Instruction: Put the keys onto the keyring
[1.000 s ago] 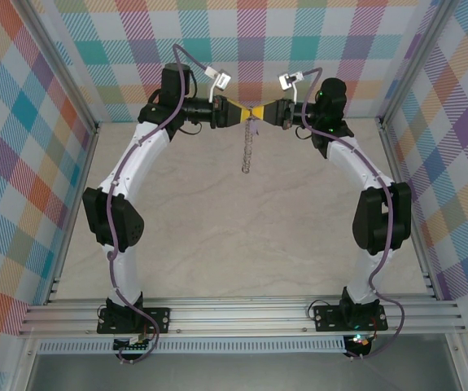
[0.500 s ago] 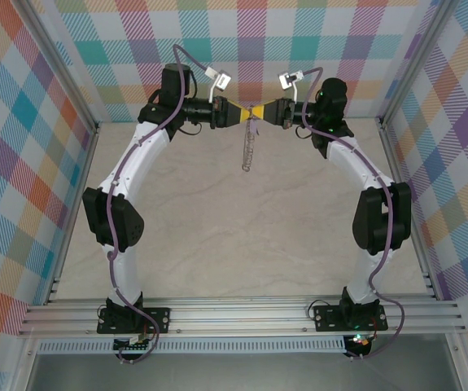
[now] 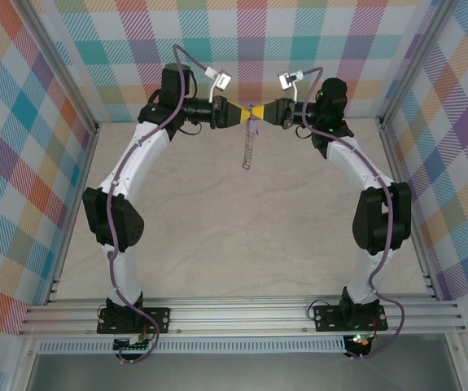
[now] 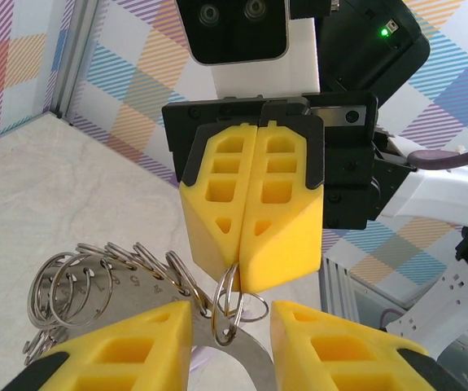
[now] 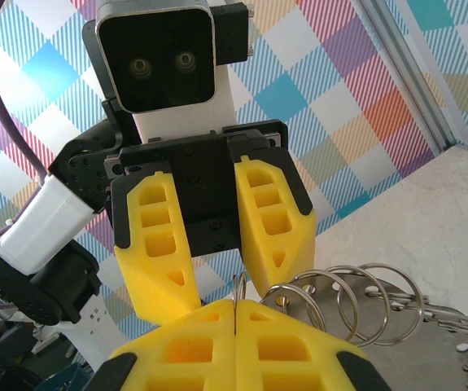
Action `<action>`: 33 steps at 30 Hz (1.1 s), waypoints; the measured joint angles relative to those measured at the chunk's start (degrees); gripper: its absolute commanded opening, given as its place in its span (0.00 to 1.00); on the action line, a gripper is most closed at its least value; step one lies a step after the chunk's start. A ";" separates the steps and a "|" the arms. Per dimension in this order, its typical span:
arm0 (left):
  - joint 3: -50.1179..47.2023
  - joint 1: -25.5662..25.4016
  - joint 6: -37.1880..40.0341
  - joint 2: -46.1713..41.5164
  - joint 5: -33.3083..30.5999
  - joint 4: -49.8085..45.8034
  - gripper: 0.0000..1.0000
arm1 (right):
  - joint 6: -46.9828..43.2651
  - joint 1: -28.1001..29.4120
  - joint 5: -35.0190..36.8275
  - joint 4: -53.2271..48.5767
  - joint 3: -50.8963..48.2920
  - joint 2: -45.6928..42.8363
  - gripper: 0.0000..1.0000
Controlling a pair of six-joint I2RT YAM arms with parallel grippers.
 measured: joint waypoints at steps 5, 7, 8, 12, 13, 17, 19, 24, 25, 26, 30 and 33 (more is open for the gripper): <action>-0.02 0.00 -0.04 0.00 -0.55 0.61 0.35 | 0.11 0.00 -0.02 0.26 0.00 0.00 0.00; -0.02 0.00 -0.09 0.00 -0.81 1.31 0.36 | 0.17 0.00 -0.15 0.42 0.00 0.00 0.00; -0.09 0.00 -0.09 0.00 -0.90 1.55 0.36 | 0.17 0.02 -0.20 0.42 0.00 0.00 0.00; -0.35 0.00 -0.15 0.00 -1.92 2.45 0.38 | 0.20 0.02 -0.42 0.46 -0.07 0.00 0.00; -0.57 0.00 -0.20 -0.07 -2.21 2.89 0.39 | 0.17 0.02 -0.42 0.57 -0.13 0.00 0.00; -2.58 0.07 -0.57 -0.94 -3.72 4.17 0.39 | 0.20 0.02 -0.39 0.81 -0.68 0.00 0.00; -4.13 0.13 -1.01 -1.84 -4.46 5.16 0.39 | 0.17 0.02 -0.37 0.81 -1.29 -0.13 0.00; -8.02 0.81 -2.45 -4.85 -5.99 9.16 0.39 | 0.15 0.00 -0.33 0.79 -3.67 -1.11 0.00; -8.28 0.96 -2.71 -5.25 -6.05 9.86 0.39 | 0.15 0.02 -0.22 0.76 -4.02 -1.33 0.00; -8.44 1.14 -2.93 -5.55 -6.03 10.54 0.39 | 0.15 0.00 -0.15 0.81 -4.24 -1.46 0.00; -8.59 1.29 -3.45 -6.03 -5.97 12.11 0.39 | 0.13 0.00 -0.13 0.81 -4.31 -1.88 0.00; -9.27 1.29 -4.09 -6.05 -5.77 13.31 0.38 | 0.15 0.02 -0.15 0.81 -4.31 -2.12 0.00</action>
